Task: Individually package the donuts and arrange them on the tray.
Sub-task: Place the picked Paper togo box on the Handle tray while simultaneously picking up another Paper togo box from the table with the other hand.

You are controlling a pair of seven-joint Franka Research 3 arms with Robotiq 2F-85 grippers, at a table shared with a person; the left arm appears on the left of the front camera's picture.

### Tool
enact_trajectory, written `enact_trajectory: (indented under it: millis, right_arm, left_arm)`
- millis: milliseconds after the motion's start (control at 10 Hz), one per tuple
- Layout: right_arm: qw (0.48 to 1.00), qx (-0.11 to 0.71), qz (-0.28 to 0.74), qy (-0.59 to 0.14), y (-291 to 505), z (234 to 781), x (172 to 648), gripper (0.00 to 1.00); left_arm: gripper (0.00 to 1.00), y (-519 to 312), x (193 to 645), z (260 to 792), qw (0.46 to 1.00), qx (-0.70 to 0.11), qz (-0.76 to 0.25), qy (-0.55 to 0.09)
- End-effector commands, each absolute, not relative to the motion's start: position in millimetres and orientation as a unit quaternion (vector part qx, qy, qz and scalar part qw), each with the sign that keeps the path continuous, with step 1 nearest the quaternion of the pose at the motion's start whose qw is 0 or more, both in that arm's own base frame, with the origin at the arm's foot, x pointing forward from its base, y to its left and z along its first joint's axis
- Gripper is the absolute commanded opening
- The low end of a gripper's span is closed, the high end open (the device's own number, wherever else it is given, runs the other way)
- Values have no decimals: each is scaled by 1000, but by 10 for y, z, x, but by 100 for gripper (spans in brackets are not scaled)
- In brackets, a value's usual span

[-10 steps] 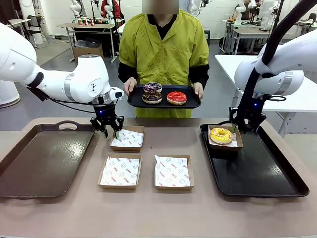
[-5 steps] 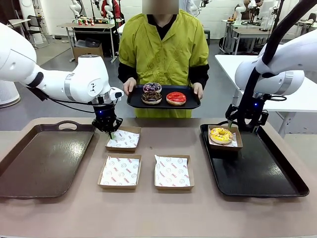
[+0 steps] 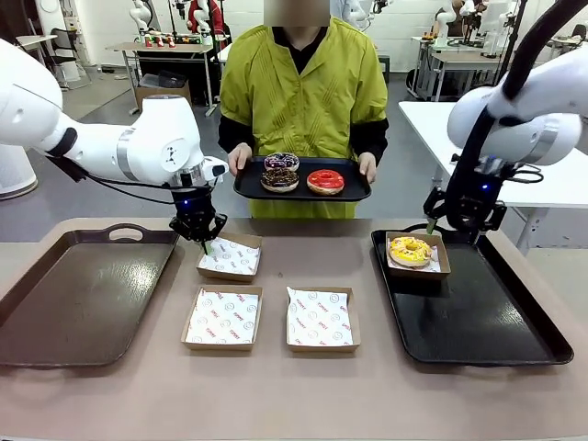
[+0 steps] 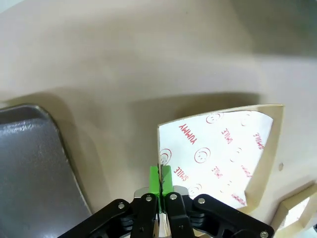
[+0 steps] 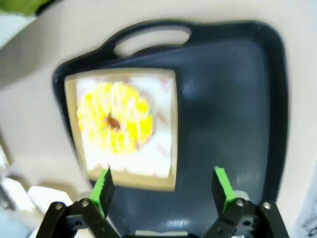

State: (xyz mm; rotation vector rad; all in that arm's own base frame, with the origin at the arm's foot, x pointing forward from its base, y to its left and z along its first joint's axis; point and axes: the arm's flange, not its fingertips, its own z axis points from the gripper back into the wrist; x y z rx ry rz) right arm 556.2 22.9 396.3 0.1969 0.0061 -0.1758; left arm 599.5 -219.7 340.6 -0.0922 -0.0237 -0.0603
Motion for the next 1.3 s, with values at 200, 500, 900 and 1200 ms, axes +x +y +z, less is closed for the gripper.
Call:
enact_trajectory:
  millis: [200,500,900,1200]
  right_arm:
    - [937,332,-76,76,-814,4851,4870,100]
    - [860,503,-64,54,-1710,5248,4542,100]
    - [801,595,-67,1,-2370,4807,4464,100]
    - [791,607,-76,-5,-2534,4285,4432,100]
  left_arm:
    - [0,-2282,5811,4340,998,-46,-11,-38]
    - [0,-2400,5809,4938,998,-43,-7,-55]
    - [0,-2672,5924,5361,997,-27,16,-74]
    - [0,-2614,5845,5378,996,-40,5,-77]
